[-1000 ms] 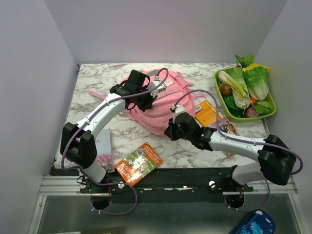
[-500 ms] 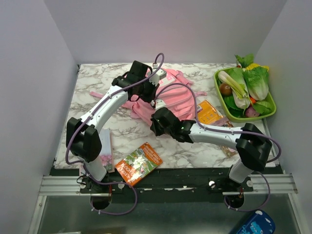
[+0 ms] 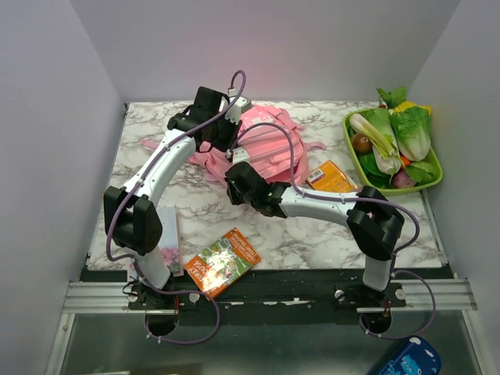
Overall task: Pack the student bag
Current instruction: Unzip the student bag at the center of the board.
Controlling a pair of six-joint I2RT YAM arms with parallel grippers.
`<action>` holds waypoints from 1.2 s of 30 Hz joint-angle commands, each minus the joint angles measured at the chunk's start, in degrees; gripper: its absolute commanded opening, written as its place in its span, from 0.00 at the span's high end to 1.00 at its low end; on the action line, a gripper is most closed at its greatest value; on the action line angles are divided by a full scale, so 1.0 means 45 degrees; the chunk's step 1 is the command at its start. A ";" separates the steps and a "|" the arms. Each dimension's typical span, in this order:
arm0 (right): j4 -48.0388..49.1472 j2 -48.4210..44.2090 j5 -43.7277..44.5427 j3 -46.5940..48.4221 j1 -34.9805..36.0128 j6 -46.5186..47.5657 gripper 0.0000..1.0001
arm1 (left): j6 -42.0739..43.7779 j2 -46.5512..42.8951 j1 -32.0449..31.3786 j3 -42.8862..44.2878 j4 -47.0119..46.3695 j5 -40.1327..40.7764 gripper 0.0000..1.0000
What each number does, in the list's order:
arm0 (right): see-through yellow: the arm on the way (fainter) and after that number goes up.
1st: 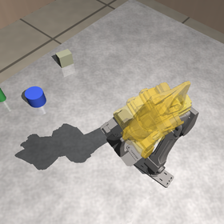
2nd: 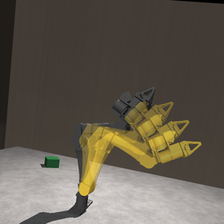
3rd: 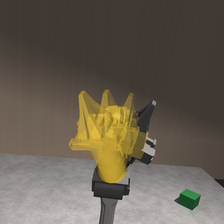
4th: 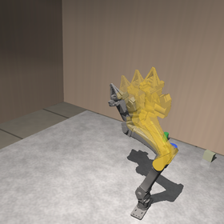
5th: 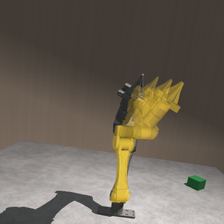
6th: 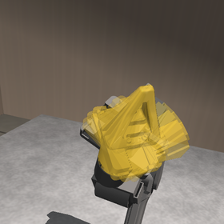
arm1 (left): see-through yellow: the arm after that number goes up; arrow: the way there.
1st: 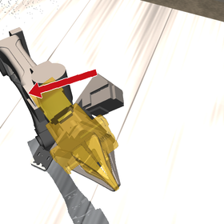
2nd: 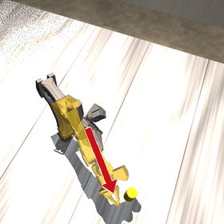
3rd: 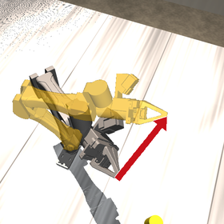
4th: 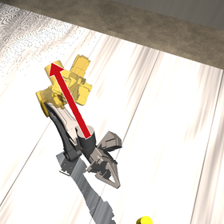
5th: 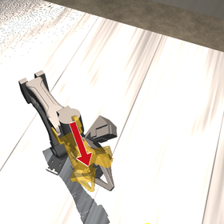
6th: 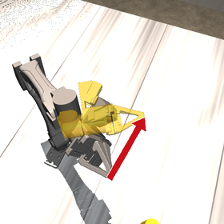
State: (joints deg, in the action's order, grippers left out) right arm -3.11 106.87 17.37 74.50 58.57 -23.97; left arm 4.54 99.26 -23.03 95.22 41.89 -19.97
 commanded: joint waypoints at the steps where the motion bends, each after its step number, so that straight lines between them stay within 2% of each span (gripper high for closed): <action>1: 0.1374 0.0413 -0.1437 0.0753 0.0540 0.1750 0.70 | -0.1205 -0.0671 -0.1056 0.0227 -0.0696 -0.1814 1.00; 2: 0.1511 -0.0014 -0.1321 0.0479 0.0540 0.1810 0.60 | -0.1087 -0.0749 -0.1016 0.0246 -0.0599 -0.1678 1.00; 6: 0.2019 -0.1753 -0.0482 -0.1414 0.0521 0.1947 0.45 | 0.0142 -0.1334 -0.0743 0.0110 -0.0423 -0.1423 1.00; 11: 0.3444 -0.3941 0.1020 -0.4130 0.0463 0.1830 0.43 | 0.1392 -0.1765 -0.0548 -0.0085 0.0221 -0.2085 1.00; 15: 0.4518 -0.5406 0.1999 -0.6100 0.0170 0.1635 0.48 | 0.1902 -0.2155 -0.0508 -0.0398 0.0320 -0.2028 1.00; 21: 0.5165 -0.6834 0.2292 -0.6926 -0.0279 0.1655 0.57 | 0.2351 -0.2351 -0.0508 -0.1023 0.0164 -0.1462 1.00; 31: 0.4892 -0.6093 0.2997 -0.7824 -0.1120 0.0016 0.77 | 0.2566 -0.2859 -0.0332 -0.1297 0.0047 -0.1130 1.00; 36: 0.4892 -0.5781 0.3367 -0.8586 -0.1159 -0.0845 0.81 | 0.2605 -0.3093 -0.0137 -0.1375 -0.0012 -0.1207 1.00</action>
State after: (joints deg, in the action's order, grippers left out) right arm 17.82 79.07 28.16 38.48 53.60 -23.38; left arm 15.99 89.84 -24.71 88.62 44.16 -25.52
